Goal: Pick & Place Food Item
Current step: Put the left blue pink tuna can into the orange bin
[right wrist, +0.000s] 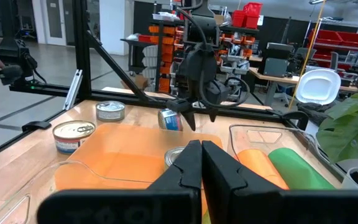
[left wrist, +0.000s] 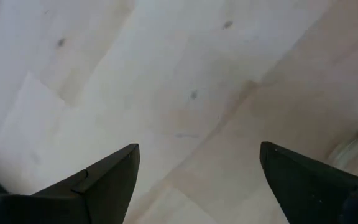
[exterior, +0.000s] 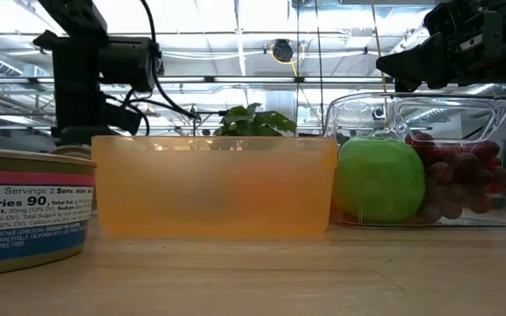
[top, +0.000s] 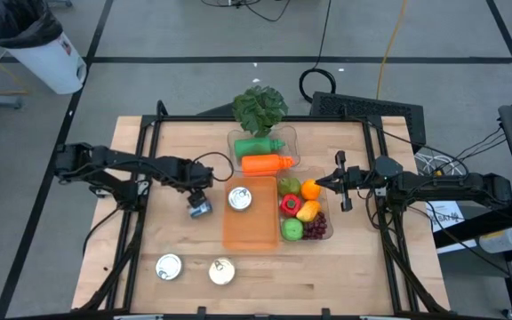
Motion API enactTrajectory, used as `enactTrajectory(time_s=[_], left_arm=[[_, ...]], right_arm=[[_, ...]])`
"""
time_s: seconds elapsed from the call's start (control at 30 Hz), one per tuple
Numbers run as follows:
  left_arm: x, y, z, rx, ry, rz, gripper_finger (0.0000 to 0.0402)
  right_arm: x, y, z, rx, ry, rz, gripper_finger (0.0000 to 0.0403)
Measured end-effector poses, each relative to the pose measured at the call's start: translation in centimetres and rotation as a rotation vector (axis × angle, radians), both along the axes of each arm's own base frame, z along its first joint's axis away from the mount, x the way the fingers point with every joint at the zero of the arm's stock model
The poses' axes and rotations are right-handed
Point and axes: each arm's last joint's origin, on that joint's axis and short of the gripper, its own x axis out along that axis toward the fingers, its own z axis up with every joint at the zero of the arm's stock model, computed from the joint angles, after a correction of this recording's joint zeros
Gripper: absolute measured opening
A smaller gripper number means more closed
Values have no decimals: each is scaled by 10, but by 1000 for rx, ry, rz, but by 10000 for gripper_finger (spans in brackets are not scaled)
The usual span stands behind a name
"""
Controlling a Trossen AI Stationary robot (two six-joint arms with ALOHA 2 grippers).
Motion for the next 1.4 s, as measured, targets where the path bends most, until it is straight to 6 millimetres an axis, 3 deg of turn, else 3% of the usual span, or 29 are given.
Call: enactTrajectory(time_s=[0.13, 0.27, 0.53, 0.63, 0.73, 0.9, 1.17, 1.4], left_arm=[[-2, 8, 2, 2, 25, 3, 347], [-5, 16, 15, 82, 15, 13, 347], [-14, 21, 68, 252, -51, 21, 347], [-19, 20, 82, 245, -129, 32, 347], [-20, 12, 91, 131, -226, 3, 347], [-20, -10, 94, -42, -293, -79, 347], [0, -38, 90, -20, -379, -162, 347], [18, -49, 67, 24, -271, -224, 347]], right_arm=[[0, 0, 0, 0, 0, 0, 0], [0, 0, 0, 0, 0, 0, 0], [0, 0, 0, 0, 0, 0, 0], [0, 0, 0, 0, 0, -1, 0], [0, 0, 0, 0, 0, 0, 0], [0, 0, 0, 0, 1, 0, 0], [0, 0, 0, 0, 1, 0, 0], [0, 0, 0, 0, 0, 0, 0]])
